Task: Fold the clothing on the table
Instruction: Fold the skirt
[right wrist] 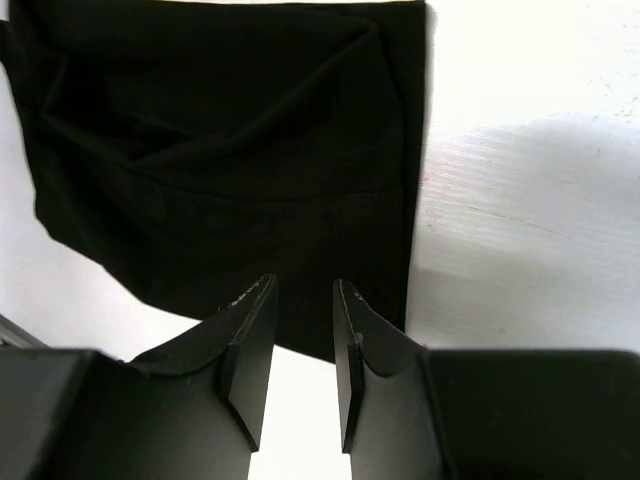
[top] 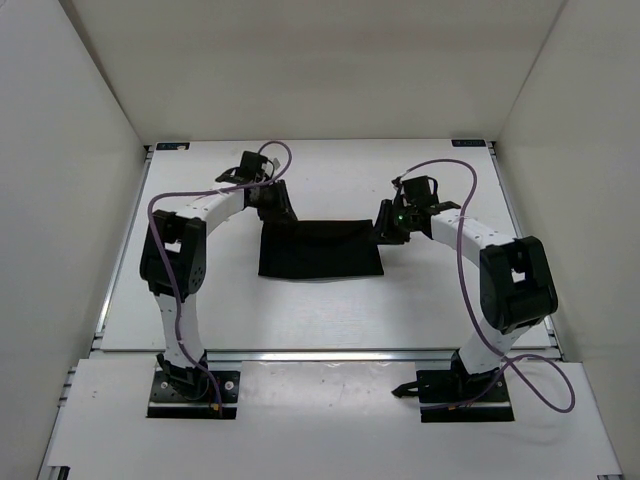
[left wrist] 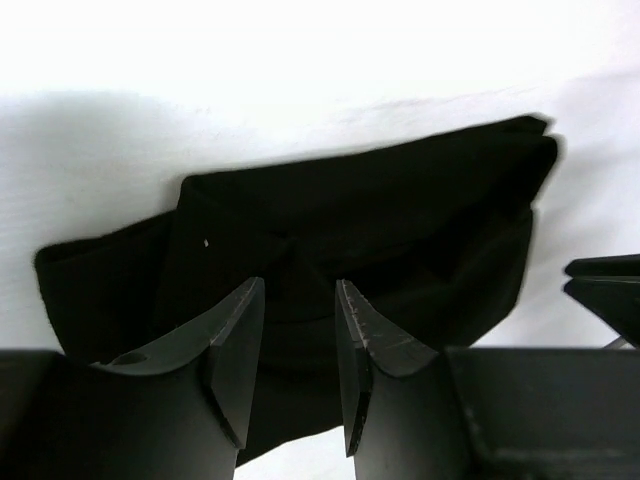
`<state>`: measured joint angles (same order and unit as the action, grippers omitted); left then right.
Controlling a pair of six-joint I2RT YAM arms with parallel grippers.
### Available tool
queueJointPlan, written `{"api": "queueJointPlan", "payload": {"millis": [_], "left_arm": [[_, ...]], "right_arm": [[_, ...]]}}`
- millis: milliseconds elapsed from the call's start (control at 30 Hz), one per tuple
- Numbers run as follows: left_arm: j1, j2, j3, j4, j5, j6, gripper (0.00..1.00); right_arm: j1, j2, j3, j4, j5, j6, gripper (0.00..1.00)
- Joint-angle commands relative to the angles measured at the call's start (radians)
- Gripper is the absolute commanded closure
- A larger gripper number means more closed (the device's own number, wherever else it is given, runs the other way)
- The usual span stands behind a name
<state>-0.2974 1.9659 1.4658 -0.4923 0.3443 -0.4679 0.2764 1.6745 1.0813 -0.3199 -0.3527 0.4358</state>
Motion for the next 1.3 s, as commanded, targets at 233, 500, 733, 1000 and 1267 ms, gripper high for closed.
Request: {"api": "queueJointPlan", "payload": {"millis": [233,500,733,1000,1267], "left_arm": [[-0.025,0.077,0.039,-0.081,-0.014,-0.025,0.36],[-0.034,0.137,0.09,-0.114,-0.048,-0.026,0.49],[-0.031,0.172,0.09,-0.128,-0.064,-0.012,0.7],[-0.016,0.159,0.096,-0.117,0.01,0.0,1.0],[0.02,0.039,0.123,-0.088,0.084,-0.054,1.0]], "right_arm": [[0.017,0.033,0.031,0.025,0.035,-0.028,0.74],[0.02,0.037,0.014,0.038,0.024,-0.025,0.73],[0.02,0.079,0.031,0.025,0.017,-0.035,0.73],[0.035,0.145,0.012,0.045,0.02,-0.048,0.84],[0.037,0.2,0.005,0.039,0.031,-0.059,0.83]]}}
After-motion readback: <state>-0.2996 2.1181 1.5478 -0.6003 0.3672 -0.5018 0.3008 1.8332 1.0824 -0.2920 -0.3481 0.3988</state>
